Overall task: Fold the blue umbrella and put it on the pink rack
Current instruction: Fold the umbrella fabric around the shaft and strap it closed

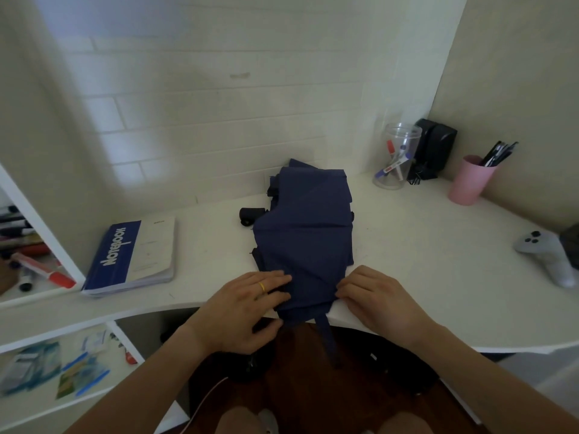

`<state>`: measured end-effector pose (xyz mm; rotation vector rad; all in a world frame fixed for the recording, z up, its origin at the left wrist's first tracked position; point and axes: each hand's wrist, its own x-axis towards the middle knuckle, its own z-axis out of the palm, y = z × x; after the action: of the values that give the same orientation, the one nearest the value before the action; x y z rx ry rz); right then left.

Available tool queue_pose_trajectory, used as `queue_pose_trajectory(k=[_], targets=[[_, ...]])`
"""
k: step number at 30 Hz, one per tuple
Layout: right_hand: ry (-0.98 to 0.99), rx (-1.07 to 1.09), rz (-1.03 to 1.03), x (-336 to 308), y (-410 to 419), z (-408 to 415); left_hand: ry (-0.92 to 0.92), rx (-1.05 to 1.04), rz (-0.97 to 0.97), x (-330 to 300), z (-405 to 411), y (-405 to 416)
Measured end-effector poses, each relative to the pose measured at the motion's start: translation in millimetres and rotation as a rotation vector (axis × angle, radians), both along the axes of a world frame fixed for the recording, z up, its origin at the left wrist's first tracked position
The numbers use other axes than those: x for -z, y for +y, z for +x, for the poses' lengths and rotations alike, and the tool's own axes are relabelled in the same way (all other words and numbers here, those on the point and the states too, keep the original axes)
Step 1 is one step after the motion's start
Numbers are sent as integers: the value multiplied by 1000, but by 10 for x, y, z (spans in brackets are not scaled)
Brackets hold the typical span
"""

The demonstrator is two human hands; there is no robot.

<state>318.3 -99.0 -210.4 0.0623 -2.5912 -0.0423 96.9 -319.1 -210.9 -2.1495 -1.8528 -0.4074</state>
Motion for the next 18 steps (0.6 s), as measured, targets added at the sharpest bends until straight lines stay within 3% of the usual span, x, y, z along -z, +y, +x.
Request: queue_pose_trajectory(k=[2, 4, 8, 11, 15, 18], targets=[[-26, 20, -17, -8, 13, -4, -230, -79, -37, -147, 44, 77], [-83, 32, -53, -62, -1, -9, -296, -144, -41, -225, 33, 218], [-106, 90, -178, -275, -90, -115, 69, -100, -97, -120, -68, 371], [-18, 142, -254, -350, -178, -398, 62, -98, -148, -77, -100, 354], [-427, 162, -210, -97, -162, -569, -40, -139, -240, 23, -125, 278], [-579, 188, -172, 3, 0, -332, -79, -163, -304, 64, -152, 203]])
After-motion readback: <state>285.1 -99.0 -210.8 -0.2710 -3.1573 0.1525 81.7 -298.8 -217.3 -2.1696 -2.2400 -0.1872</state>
